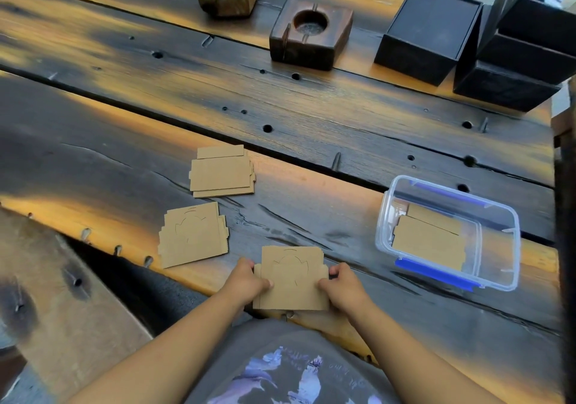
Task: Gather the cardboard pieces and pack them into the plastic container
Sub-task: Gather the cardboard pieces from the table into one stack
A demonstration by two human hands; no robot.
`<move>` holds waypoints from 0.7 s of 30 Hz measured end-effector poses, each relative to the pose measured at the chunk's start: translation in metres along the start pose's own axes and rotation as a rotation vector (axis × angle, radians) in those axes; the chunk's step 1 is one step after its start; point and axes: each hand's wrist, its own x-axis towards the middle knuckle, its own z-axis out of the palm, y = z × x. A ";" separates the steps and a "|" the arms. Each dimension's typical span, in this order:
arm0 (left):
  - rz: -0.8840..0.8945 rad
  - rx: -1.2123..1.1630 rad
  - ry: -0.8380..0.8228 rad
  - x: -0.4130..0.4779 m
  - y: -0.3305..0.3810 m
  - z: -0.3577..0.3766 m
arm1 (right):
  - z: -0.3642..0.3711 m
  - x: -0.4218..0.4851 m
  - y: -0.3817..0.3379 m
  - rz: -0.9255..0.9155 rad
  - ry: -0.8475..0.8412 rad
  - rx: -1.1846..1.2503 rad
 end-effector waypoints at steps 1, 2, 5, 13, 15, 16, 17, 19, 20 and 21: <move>-0.015 -0.029 -0.020 -0.002 0.001 0.001 | -0.001 0.001 -0.001 0.010 -0.011 -0.002; -0.025 -0.060 -0.040 -0.004 0.001 0.001 | -0.002 0.002 -0.003 0.014 -0.027 -0.017; -0.024 -0.124 -0.071 -0.011 0.000 -0.001 | -0.005 0.002 -0.008 0.008 -0.082 -0.054; 0.062 -0.173 0.015 -0.027 -0.011 -0.042 | 0.015 -0.009 -0.039 -0.120 -0.045 -0.077; 0.073 -0.141 0.060 -0.022 -0.010 -0.059 | 0.030 -0.007 -0.056 -0.154 -0.026 -0.089; 0.078 -0.139 0.073 -0.019 -0.010 -0.068 | 0.036 -0.006 -0.065 -0.162 -0.023 -0.093; 0.084 -0.147 0.077 -0.015 -0.012 -0.081 | 0.047 -0.004 -0.077 -0.170 -0.018 -0.103; 0.105 -0.132 0.076 -0.007 -0.012 -0.104 | 0.061 -0.001 -0.099 -0.178 -0.005 -0.133; 0.109 -0.091 0.085 -0.003 -0.014 -0.119 | 0.071 0.000 -0.112 -0.178 0.004 -0.150; 0.114 -0.032 0.104 0.000 -0.015 -0.133 | 0.081 0.001 -0.124 -0.183 0.011 -0.164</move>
